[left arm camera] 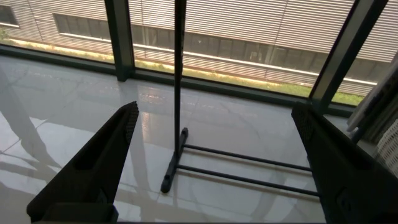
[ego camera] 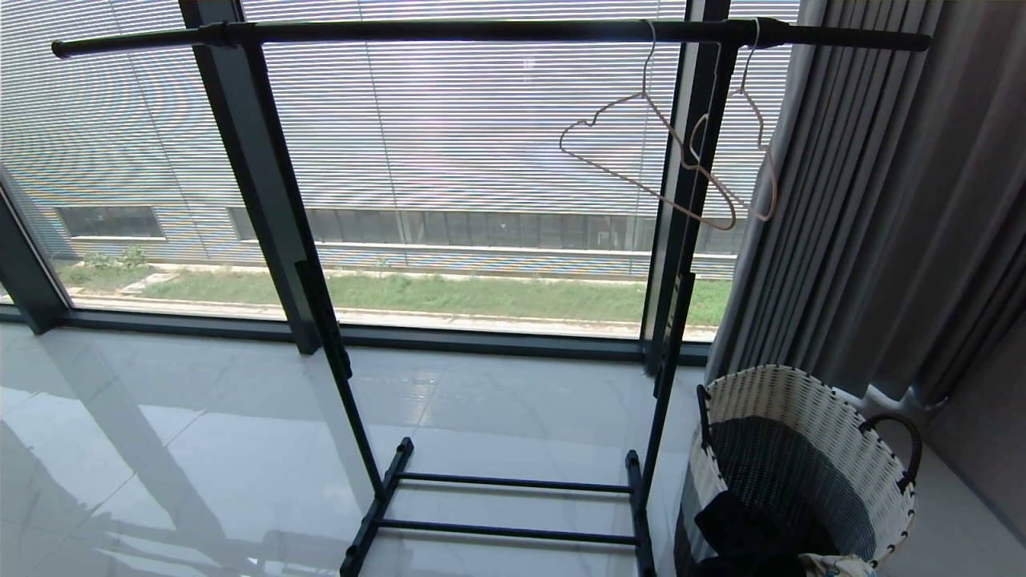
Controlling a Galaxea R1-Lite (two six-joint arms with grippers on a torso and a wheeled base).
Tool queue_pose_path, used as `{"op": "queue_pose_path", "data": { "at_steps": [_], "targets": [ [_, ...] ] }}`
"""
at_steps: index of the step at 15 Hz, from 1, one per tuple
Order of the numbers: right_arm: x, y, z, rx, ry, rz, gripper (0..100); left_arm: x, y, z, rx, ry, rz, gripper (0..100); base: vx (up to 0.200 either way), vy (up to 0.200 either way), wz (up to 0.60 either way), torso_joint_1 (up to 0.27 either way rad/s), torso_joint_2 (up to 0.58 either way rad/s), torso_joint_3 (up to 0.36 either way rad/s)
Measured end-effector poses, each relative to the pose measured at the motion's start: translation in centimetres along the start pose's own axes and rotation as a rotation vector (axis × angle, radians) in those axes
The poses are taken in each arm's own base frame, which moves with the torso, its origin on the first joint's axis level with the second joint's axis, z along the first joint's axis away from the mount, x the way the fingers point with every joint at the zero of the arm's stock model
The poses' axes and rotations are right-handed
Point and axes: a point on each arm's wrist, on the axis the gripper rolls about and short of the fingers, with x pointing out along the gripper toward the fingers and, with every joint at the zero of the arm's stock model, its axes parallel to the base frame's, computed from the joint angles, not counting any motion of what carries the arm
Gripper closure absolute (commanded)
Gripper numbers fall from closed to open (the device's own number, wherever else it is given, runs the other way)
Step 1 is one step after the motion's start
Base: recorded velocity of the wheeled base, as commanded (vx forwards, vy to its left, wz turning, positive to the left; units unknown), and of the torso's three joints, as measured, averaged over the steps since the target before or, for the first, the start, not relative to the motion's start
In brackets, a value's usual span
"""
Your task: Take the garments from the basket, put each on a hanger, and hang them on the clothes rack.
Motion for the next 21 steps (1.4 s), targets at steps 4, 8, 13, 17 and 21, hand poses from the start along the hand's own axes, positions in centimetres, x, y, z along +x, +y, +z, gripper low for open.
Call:
{"op": "queue_pose_path", "data": {
  "at_steps": [4,8,13,17,21],
  "targets": [
    [0.00,0.00,0.00,0.000,0.000,-0.001,0,0.00,0.00,0.00,0.000,0.000,0.000,0,-0.200,0.000,0.00,0.005,0.01,0.004],
    [0.00,0.00,0.00,0.000,0.000,0.000,0,0.00,0.00,0.00,-0.010,-0.001,0.002,0,0.000,0.000,0.00,0.000,0.00,0.000],
    [0.00,0.00,0.00,0.000,0.000,-0.001,0,0.00,0.00,0.00,-0.010,0.000,0.002,0,0.000,0.000,0.00,0.000,0.00,0.000],
    [0.00,0.00,0.00,0.001,0.000,0.000,0,0.00,0.00,0.00,-0.010,-0.001,0.002,0,0.000,0.000,0.00,0.000,0.00,0.000],
    [-0.07,0.06,0.54,-0.041,-0.037,0.027,0,0.00,0.00,0.01,-0.010,-0.001,0.002,0,0.000,0.000,0.00,0.000,0.00,0.000]
  ]
}}
